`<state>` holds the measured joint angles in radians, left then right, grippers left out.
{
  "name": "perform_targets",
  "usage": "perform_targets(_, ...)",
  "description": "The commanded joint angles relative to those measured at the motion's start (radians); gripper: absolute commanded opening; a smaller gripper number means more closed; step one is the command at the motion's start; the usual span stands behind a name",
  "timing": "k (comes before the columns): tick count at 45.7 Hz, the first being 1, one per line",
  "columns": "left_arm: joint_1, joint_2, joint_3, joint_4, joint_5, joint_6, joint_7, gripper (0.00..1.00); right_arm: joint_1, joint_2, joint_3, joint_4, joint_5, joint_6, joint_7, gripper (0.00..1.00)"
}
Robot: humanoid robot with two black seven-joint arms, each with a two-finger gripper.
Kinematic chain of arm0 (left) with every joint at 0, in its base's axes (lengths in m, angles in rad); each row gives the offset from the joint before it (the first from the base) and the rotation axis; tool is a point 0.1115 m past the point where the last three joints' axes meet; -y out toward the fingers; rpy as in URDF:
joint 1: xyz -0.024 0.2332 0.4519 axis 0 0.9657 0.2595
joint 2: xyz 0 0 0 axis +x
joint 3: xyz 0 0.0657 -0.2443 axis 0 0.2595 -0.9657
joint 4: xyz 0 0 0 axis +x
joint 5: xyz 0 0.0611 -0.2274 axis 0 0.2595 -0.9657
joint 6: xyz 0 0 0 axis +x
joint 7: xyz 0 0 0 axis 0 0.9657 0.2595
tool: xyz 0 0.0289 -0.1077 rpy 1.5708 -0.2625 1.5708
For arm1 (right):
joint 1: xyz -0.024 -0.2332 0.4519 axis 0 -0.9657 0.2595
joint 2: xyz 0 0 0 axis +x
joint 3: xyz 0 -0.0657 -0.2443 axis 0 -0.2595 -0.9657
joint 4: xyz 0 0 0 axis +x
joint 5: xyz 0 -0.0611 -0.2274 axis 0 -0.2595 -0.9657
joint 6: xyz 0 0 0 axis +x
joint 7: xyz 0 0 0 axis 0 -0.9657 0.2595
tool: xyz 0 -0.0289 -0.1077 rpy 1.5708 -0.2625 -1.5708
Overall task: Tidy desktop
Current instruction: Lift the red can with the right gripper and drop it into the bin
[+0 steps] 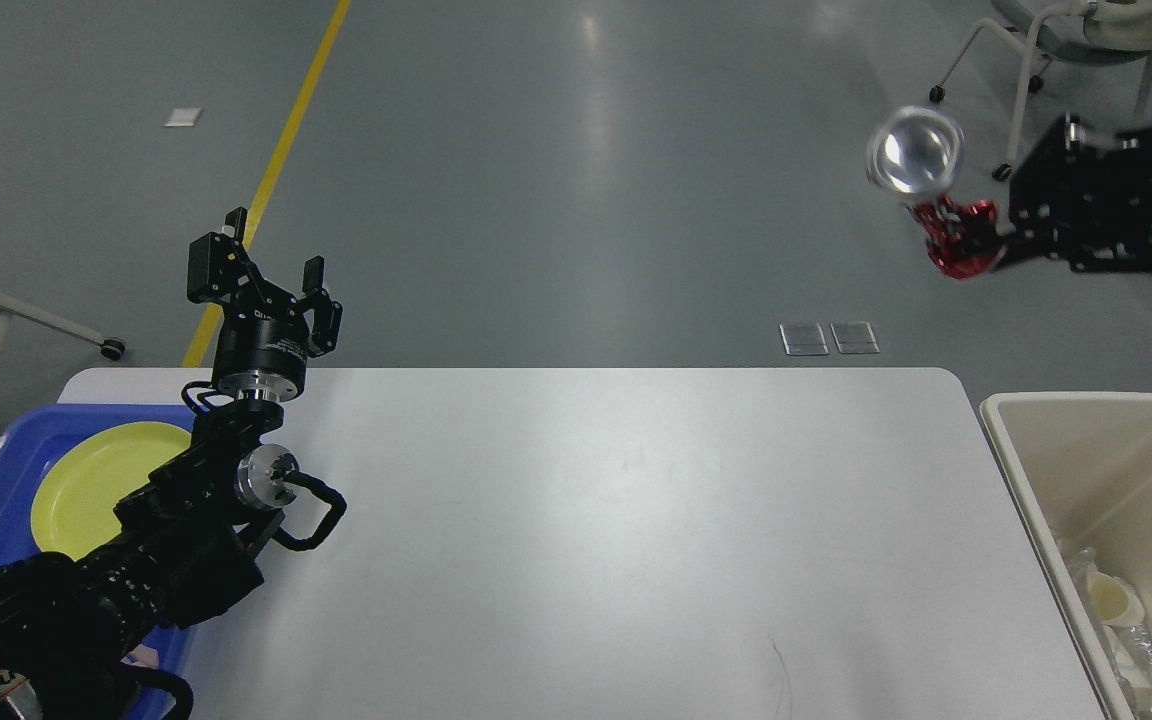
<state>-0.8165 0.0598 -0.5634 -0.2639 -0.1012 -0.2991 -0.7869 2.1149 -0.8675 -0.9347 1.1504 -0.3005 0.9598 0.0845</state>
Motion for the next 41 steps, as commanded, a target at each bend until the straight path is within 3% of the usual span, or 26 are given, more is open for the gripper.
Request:
perform_targets(1, 0.000, 0.000, 0.000, 0.000, 0.000, 0.000, 0.000, 1.00, -0.271, 0.021, 0.008, -0.165, -0.129, -0.097, 0.001, 0.00)
perform_targets(8, 0.000, 0.000, 0.000, 0.000, 0.000, 0.000, 0.000, 1.00, -0.609, 0.119, -0.001, -0.372, -0.169, -0.340, 0.001, 0.00)
perform_targets(17, 0.000, 0.000, 0.000, 0.000, 0.000, 0.000, 0.000, 1.00, -0.921, 0.229, -0.015, -0.609, -0.167, -0.516, -0.005, 0.02)
perform_targets(20, -0.001, 0.000, 0.000, 0.000, 0.000, 0.000, 0.000, 1.00, -0.989, 0.243, -0.036, -0.667, -0.167, -0.553, -0.008, 0.14)
perform_targets(25, 0.000, 0.000, 0.000, 0.000, 0.000, 0.000, 0.000, 1.00, -1.070, 0.249, -0.067, -0.759, -0.166, -0.633, -0.011, 0.50)
perform_targets(29, 0.000, 0.000, 0.000, 0.000, 0.000, 0.001, 0.000, 1.00, -1.135, 0.260, -0.073, -0.811, -0.166, -0.697, -0.011, 0.82)
perform_targets(30, 0.000, 0.000, 0.000, 0.000, 0.000, 0.000, 0.000, 1.00, -1.144, 0.263, -0.075, -0.821, -0.166, -0.708, -0.009, 0.98)
perform_targets(41, 0.000, 0.000, 0.000, 0.000, 0.000, 0.000, 0.000, 1.00, -1.158, 0.265, -0.073, -0.837, -0.164, -0.713, -0.009, 1.00)
